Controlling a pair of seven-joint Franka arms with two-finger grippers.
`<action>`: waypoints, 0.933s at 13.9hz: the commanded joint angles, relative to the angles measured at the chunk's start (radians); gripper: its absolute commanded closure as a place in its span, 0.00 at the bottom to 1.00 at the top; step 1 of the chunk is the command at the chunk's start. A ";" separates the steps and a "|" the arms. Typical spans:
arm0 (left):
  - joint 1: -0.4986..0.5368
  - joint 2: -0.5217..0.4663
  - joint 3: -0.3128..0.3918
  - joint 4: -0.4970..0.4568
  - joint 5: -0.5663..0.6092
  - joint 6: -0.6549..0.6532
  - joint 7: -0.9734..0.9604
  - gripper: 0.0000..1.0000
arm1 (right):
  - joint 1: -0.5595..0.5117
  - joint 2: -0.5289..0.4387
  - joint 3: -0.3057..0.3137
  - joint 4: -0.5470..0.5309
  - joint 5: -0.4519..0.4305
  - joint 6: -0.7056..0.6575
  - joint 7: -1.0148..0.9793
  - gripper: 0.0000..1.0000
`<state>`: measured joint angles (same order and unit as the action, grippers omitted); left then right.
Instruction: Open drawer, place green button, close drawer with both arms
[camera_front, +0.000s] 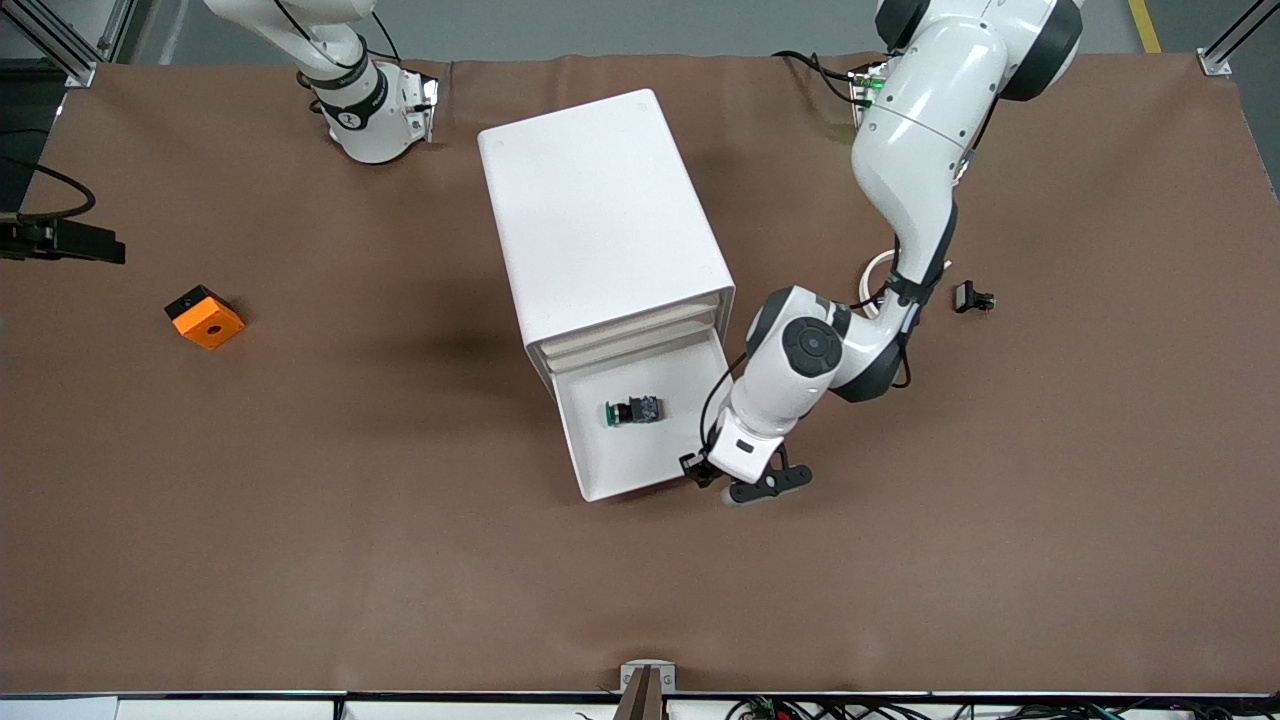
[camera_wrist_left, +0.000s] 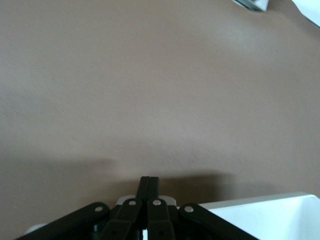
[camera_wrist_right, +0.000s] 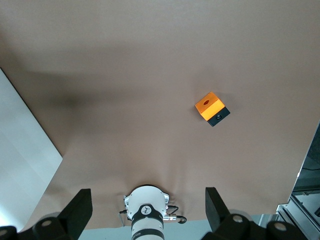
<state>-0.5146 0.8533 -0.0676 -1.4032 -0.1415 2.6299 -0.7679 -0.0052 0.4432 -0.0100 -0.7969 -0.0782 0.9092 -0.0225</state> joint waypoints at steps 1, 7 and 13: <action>-0.048 -0.008 0.006 0.009 -0.010 -0.048 -0.054 1.00 | -0.010 -0.057 0.008 -0.079 0.001 0.019 -0.007 0.00; -0.097 -0.025 0.005 0.006 -0.012 -0.169 -0.114 1.00 | -0.072 -0.432 0.012 -0.653 0.086 0.370 0.002 0.00; -0.093 -0.046 -0.050 0.006 -0.012 -0.264 -0.151 1.00 | -0.068 -0.501 0.008 -0.708 0.089 0.395 0.004 0.00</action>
<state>-0.5937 0.8304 -0.0969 -1.3796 -0.1415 2.3976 -0.8923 -0.0661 -0.0272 -0.0076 -1.4732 -0.0057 1.3004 -0.0223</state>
